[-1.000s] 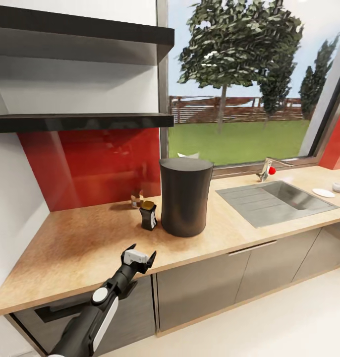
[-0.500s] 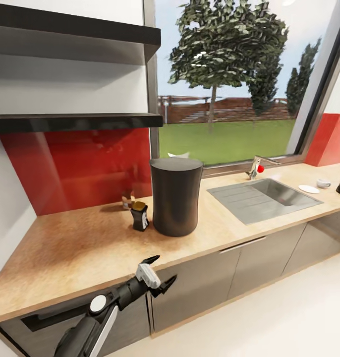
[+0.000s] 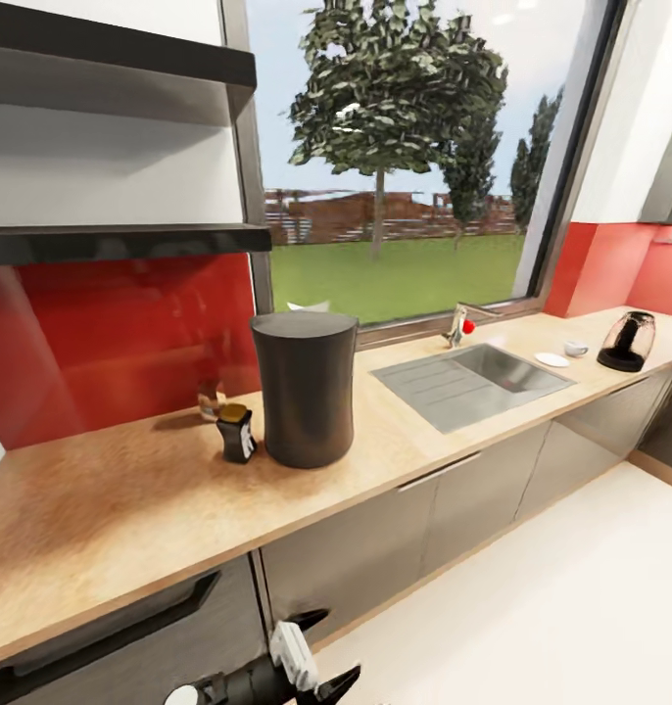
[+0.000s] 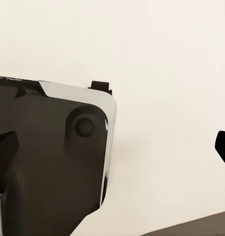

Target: Set up a coffee station on the kitchen countertop: keep the coffee maker on the countertop, move the bottle of coffee from the kitchen shelf to the counter next to the coffee maker, place a paper coffee filter on top of the coffee maker, put the saucer next to the coffee maker with the coffee cup on the saucer, and place the electric kettle next to the coffee maker.

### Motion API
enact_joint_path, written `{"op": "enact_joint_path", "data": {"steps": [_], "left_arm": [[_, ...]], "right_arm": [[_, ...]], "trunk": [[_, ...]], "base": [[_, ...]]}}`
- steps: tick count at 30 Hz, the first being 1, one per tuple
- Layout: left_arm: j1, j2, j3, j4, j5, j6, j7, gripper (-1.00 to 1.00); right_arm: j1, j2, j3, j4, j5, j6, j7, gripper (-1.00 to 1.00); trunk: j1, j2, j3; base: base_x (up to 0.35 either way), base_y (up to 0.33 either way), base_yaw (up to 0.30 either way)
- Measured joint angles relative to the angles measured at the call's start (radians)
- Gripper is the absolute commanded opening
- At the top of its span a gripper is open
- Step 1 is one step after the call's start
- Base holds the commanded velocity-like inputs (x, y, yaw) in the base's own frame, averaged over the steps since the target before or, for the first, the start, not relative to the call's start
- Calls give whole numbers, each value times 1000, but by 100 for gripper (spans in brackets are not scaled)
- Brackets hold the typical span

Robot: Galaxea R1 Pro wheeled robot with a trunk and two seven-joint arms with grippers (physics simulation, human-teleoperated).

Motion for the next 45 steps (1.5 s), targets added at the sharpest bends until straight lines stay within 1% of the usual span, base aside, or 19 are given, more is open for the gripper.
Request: {"op": "enact_joint_path", "data": {"steps": [1, 5, 8, 9, 12, 14, 15, 17, 18, 20, 21, 23, 24, 26, 29, 33, 36, 42, 45], "left_arm": [[8, 0, 1, 17, 0, -1, 1, 100], [40, 6, 9, 167, -8, -5, 35, 100], [46, 30, 14, 295, -12, -8, 108, 100], [46, 34, 16, 322, -12, -8, 125, 100], [48, 49, 18, 433, -13, -8, 213, 100], [49, 57, 20, 515, -15, -6, 286, 100], [49, 59, 21, 537, -14, -6, 308, 100], [46, 68, 21, 622, -14, -4, 410, 100], [46, 70, 21, 643, -14, -4, 439, 100], [45, 75, 18, 713, -14, -4, 551, 100], [44, 76, 17, 730, -13, -4, 579, 100], [45, 78, 17, 792, -12, -4, 683, 100], [46, 77, 18, 809, -12, -4, 708, 100], [46, 76, 18, 867, -9, -1, 795, 100], [46, 75, 20, 921, -8, 2, 870, 100], [49, 75, 22, 984, -6, 3, 915, 100], [51, 76, 22, 1015, -6, 2, 924, 100], [55, 77, 22, 1045, -6, 3, 938, 100], [56, 76, 22, 1051, -6, 5, 966, 100]], "right_arm": [[0, 0, 0, 0, 0, 0, 0, 100], [0, 2, 0, 0, 0, 0, 0, 100], [0, 4, 0, 0, 0, 0, 0, 100], [0, 4, 0, 0, 0, 0, 0, 100], [0, 4, 0, 1, 0, 0, 0, 100], [0, 4, 0, 1, 0, 0, 0, 100], [0, 5, 0, 1, 0, 0, 0, 100], [0, 6, 0, 2, 0, 0, 1, 100], [0, 6, 1, 2, 0, 0, 1, 100], [0, 7, 1, 3, 0, 0, 1, 100], [0, 8, 1, 3, 0, 0, 2, 100], [0, 10, 1, 3, 0, 0, 2, 100], [0, 10, 1, 3, 0, 0, 2, 100], [0, 10, 0, 2, -1, 0, 2, 100], [0, 11, 0, 2, -1, 0, 2, 100], [0, 11, -2, 2, -2, 0, 3, 100], [0, 11, -12, 2, -11, 1, 3, 100], [0, 8, -84, -1, -60, 3, 5, 100], [0, 4, -100, -2, -67, 2, 3, 100]], "trunk": [[0, 0, 0], [0, 0, 0], [0, 0, 0], [0, 0, 0], [0, 0, 0], [0, 0, 0], [0, 0, 0], [0, 0, 0], [0, 0, 0], [0, 0, 0], [0, 0, 0], [0, 0, 0], [0, 0, 0], [0, 0, 0], [0, 0, 0], [0, 0, 0], [0, 0, 0], [0, 0, 0], [0, 0, 0]], "base": [[0, 0, -267], [0, 0, -267], [0, 0, -267], [0, 0, -267], [0, 0, -267], [0, 0, -267], [0, 0, -264], [0, 0, -257], [0, 0, -252], [0, 0, -250], [0, 0, -250], [0, 0, -254], [0, 0, -257], [0, 0, -261], [0, 0, -265], [0, 0, -269], [0, 0, -270], [0, 0, -271], [0, 0, -271]]}}
